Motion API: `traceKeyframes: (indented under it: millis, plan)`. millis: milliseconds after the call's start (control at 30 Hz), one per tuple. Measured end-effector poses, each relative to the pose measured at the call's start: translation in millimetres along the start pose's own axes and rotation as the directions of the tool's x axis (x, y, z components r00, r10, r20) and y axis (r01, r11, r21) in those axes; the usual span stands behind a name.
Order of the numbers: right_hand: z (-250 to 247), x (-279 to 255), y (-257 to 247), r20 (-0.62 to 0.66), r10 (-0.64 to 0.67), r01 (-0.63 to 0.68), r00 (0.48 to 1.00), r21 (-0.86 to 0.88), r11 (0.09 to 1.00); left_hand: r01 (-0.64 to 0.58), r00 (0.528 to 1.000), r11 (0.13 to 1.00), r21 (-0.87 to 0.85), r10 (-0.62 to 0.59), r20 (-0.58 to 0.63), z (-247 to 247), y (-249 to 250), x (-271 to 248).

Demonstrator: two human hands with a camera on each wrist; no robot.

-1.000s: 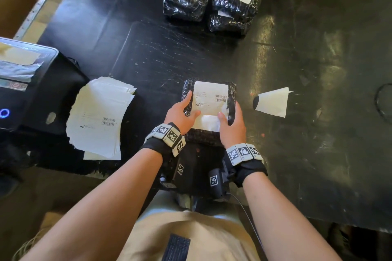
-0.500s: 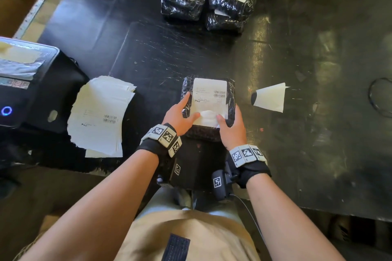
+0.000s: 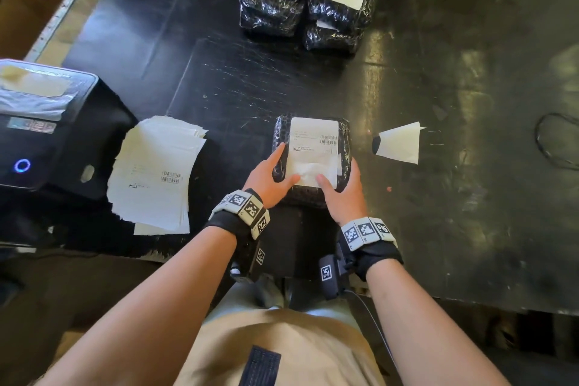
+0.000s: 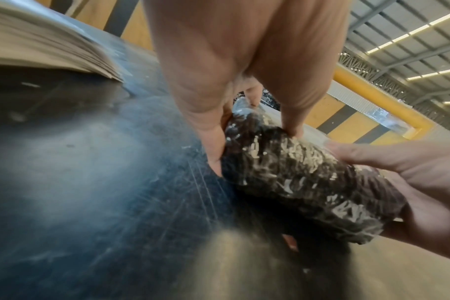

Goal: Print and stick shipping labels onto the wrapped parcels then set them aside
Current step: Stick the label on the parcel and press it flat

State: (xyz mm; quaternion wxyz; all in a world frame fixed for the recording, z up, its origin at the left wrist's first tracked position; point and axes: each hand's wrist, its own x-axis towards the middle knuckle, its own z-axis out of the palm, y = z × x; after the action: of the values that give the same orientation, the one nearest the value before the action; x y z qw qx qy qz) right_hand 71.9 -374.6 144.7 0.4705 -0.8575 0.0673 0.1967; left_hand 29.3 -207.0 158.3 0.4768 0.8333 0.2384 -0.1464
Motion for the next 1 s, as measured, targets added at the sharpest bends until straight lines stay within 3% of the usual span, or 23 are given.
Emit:
traceKeyframes:
  millis: [200, 367, 567, 1000]
  plan:
    - [-8, 2, 0, 0.027, -0.019, 0.018, 0.999, 0.038, 0.999, -0.012, 0.999, 0.997, -0.077, 0.016, 0.051, -10, -9, 0]
    - [-12, 1, 1, 0.07, -0.009, 0.006, 0.997, 0.036, 0.999, 0.022, 0.999, 0.995, -0.093, -0.018, 0.048, -11, -14, 0]
    - [-1, 1, -2, 0.037, 0.017, -0.018, 0.999, 0.046, 0.999, 0.058, 0.998, 0.995, -0.087, -0.057, 0.005, -1, -9, 0]
    - [-12, 14, 3, 0.117, 0.076, -0.079, 0.99, 0.027, 0.996, 0.045, 0.996, 0.99, -0.135, -0.033, 0.088, -9, -16, -2]
